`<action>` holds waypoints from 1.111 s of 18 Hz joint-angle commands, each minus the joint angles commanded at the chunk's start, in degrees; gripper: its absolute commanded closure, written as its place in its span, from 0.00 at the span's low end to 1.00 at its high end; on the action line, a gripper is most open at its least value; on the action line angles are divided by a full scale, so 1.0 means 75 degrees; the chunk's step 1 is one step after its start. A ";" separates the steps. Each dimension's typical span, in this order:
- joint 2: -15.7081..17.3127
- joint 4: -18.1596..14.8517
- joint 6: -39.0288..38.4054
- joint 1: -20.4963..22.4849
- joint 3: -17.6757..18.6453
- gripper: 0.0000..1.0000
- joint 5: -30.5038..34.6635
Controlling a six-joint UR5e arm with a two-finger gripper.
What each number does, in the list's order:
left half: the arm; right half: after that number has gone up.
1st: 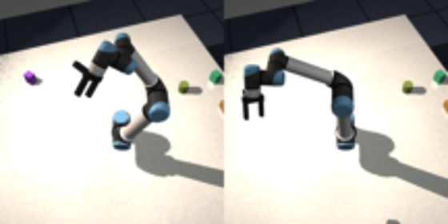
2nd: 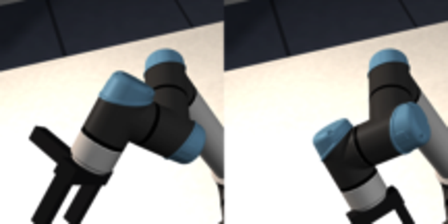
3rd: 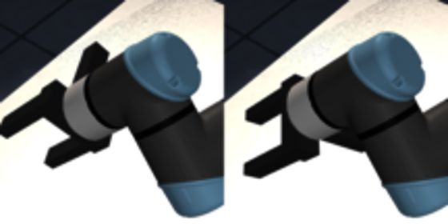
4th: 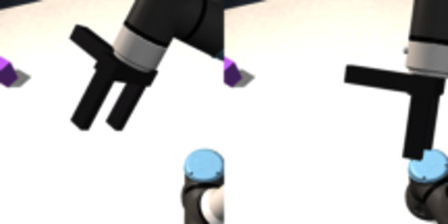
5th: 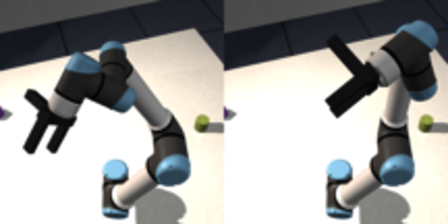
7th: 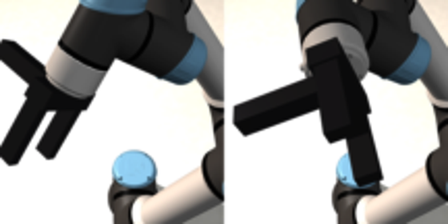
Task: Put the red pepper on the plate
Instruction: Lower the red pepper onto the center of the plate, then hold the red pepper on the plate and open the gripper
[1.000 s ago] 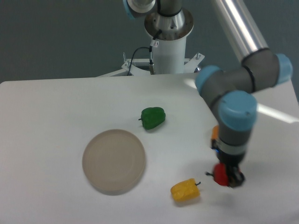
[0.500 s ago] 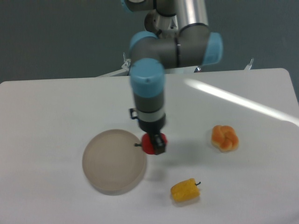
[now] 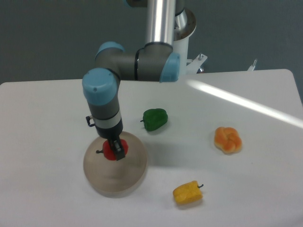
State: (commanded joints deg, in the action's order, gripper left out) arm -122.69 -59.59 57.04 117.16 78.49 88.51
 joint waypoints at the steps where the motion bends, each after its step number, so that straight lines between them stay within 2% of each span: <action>1: -0.0023 0.0000 -0.0070 -0.0012 0.0012 0.62 0.0012; 20: -0.0410 0.0012 -0.0293 0.0035 0.0234 0.61 0.0070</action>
State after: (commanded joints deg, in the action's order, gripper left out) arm -125.77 -59.50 54.84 117.42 80.24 89.03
